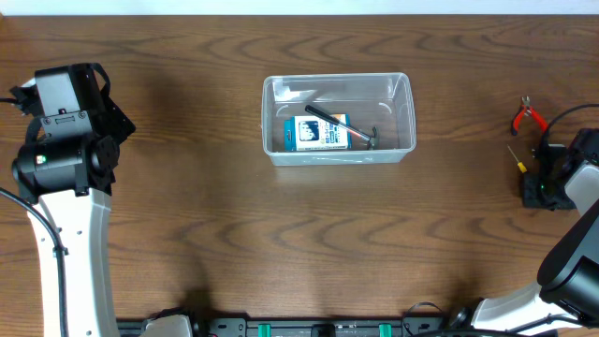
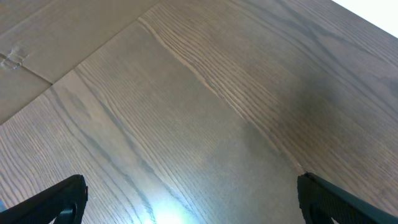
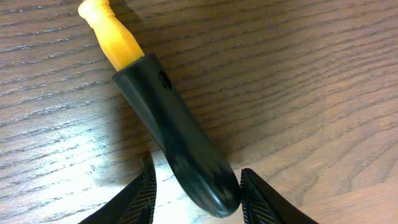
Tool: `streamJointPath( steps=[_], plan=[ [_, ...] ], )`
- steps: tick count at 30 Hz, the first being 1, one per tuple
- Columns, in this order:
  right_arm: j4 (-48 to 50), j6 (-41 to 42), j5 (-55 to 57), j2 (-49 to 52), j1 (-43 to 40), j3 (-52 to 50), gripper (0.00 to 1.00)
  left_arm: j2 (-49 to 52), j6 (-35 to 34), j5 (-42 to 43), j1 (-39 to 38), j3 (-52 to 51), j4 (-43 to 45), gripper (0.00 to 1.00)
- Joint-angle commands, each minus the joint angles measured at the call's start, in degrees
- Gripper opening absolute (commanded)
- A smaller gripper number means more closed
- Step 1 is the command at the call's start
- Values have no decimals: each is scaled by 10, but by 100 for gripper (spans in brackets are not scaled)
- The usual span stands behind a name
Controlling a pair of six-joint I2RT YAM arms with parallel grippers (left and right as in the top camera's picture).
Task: Pack container
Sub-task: 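Move the right gripper right and grasp the yellow-handled screwdriver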
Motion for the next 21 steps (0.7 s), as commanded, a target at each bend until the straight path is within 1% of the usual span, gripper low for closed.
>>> streamJointPath(
  steps=[1,4,6,8,9,17,19,20,21],
  plan=[
    [0,12,-27,18,3,-7,46,1,-5,-11,2,4,0,98],
    [1,11,-37,18,3,-7,47,1,-5,-11,2,4,0,98],
    [0,12,-39,18,3,-7,36,1,-5,-11,2,4,0,98],
    [0,12,-43,18,3,-7,18,1,-5,-11,2,4,0,98],
    [0,12,-48,18,3,-6,16,1,-5,-11,2,4,0,98],
    [-5,12,-61,18,9,-7,15,1,-5,-11,2,4,0,98],
    [-5,12,-70,18,13,-7,16,1,-5,-11,2,4,0,98],
    [-5,12,-78,18,14,-6,15,1,-5,-11,2,4,0,98],
    [-5,12,-84,18,15,-6,9,1,-5,-11,2,4,0,98]
  ],
)
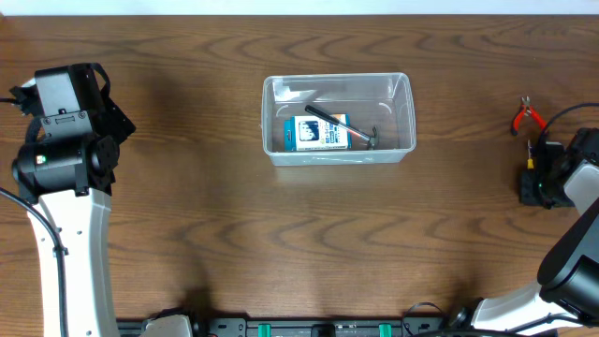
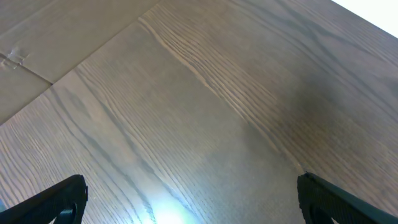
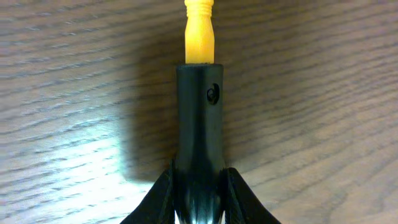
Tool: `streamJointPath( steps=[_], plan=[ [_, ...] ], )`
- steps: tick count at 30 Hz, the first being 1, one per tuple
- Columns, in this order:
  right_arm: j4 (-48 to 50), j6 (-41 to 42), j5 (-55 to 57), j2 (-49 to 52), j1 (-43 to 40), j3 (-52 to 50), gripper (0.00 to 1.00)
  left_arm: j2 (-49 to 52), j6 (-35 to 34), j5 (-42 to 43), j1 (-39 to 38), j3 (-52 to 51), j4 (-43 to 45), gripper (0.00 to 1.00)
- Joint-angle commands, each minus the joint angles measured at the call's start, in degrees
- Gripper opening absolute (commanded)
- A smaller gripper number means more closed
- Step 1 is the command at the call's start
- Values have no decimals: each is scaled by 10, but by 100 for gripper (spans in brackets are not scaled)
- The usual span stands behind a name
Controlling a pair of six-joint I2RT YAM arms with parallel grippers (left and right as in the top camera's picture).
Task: Pack container
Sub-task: 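Move the right gripper right and grasp the yellow-handled screwdriver, then lift the screwdriver and carry it left over the container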
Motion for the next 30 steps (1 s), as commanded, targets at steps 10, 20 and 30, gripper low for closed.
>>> streamJointPath(
  steps=[10,20,30],
  plan=[
    [-10,68,-82,15,29,16,1,1,-5,-11,2,4,0,98],
    [-40,59,-82,15,121,75,1,1,-5,-11,2,4,0,98],
    [-40,57,-81,15,238,122,1,1,-5,-11,2,4,0,98]
  ],
)
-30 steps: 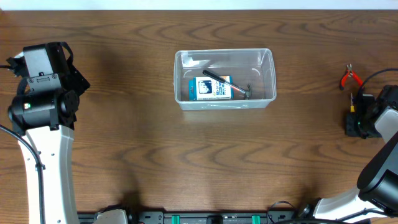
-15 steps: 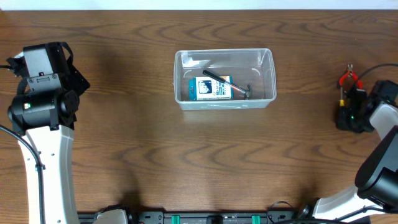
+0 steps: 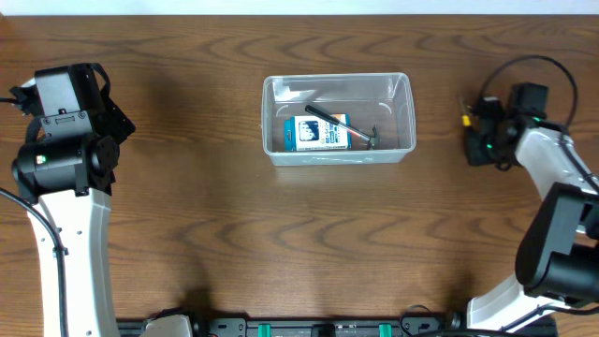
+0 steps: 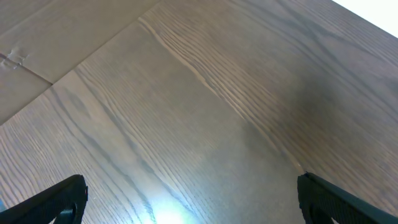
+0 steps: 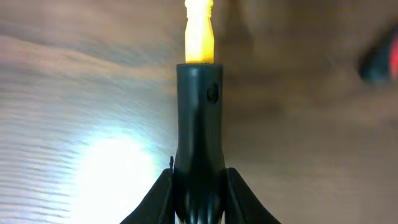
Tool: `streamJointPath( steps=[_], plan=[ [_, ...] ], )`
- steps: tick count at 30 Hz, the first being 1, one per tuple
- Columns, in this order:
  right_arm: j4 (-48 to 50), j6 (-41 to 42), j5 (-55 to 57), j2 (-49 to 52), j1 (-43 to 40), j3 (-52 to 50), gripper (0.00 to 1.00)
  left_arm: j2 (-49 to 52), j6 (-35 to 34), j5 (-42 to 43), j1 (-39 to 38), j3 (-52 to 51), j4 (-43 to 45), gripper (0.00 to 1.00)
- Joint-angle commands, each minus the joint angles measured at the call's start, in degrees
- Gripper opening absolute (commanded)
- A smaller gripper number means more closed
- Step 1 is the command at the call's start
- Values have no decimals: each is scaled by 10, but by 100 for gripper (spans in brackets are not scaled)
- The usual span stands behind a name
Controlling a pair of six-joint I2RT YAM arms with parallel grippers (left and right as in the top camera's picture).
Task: Pack container
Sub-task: 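Lift the screwdriver and carry it left over the container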
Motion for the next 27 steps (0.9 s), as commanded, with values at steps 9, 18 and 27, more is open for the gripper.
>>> streamJointPath(
  steps=[9,18,27],
  plan=[
    [-40,2,-6,2,106,142,1,1,-5,-11,2,4,0,98],
    [-82,17,25,2,180,225,1,1,-5,-11,2,4,0,98],
    [-150,68,27,2,247,230,1,1,-5,-11,2,4,0,98]
  ],
)
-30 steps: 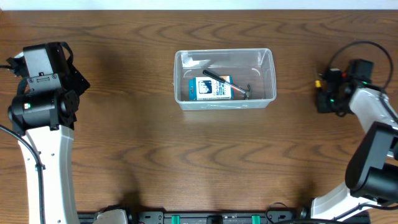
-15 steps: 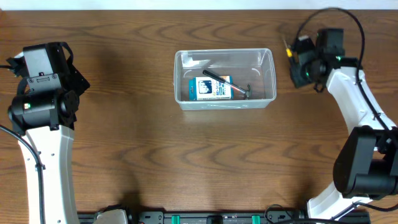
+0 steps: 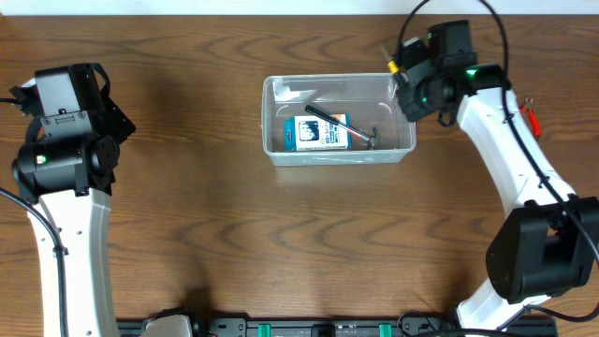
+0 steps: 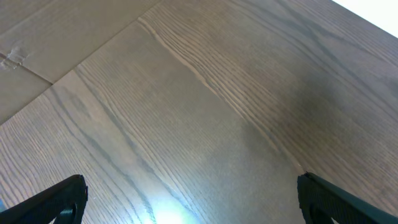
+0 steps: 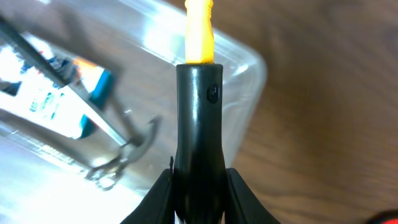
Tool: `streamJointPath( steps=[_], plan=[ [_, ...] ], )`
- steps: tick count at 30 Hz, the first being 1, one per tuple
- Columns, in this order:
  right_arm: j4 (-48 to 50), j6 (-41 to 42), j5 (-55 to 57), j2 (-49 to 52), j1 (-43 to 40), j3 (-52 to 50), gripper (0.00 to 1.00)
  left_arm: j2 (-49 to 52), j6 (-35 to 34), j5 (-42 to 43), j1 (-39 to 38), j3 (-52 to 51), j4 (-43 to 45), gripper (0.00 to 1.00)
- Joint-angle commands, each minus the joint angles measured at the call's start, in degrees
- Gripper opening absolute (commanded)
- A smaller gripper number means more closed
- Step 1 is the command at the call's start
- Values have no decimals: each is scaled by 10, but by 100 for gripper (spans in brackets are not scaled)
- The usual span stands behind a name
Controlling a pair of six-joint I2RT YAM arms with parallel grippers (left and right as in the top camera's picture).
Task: Pack container
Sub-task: 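Lift the screwdriver and carry it left over the container, then lower the screwdriver into the container and open the right gripper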
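Observation:
A clear plastic container (image 3: 338, 150) sits mid-table, holding a blue-and-white packet (image 3: 320, 132) and a slim black tool (image 3: 328, 116) with metal pliers. My right gripper (image 3: 404, 82) hangs over the container's right end, shut on a screwdriver with a black handle (image 5: 199, 130) and yellow tip (image 5: 199, 30). The right wrist view shows the container's corner (image 5: 252, 62) and the packet (image 5: 56, 99) beneath it. My left gripper (image 4: 189, 199) is open over bare wood at the far left.
Red-handled pliers (image 3: 532, 117) lie on the table at the far right, partly behind the right arm. The left arm's white body (image 3: 65, 215) fills the left edge. The table's back edge runs along the top.
My right gripper has gone from right of the container, near the table's right side, to above the container's right end, still holding the screwdriver. The left arm has stayed still.
First my right gripper stood open around the screwdriver's handle on the wood at the far right. It was then shut on the handle there. Later it held the screwdriver off the table, closer to the container, and now over the container's right end.

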Motion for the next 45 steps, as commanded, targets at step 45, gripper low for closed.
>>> streamJointPath(
  steps=[45],
  plan=[
    [-19,35,5,5,87,-72,24,1,-5,-11,2,4,0,98]
  ],
)
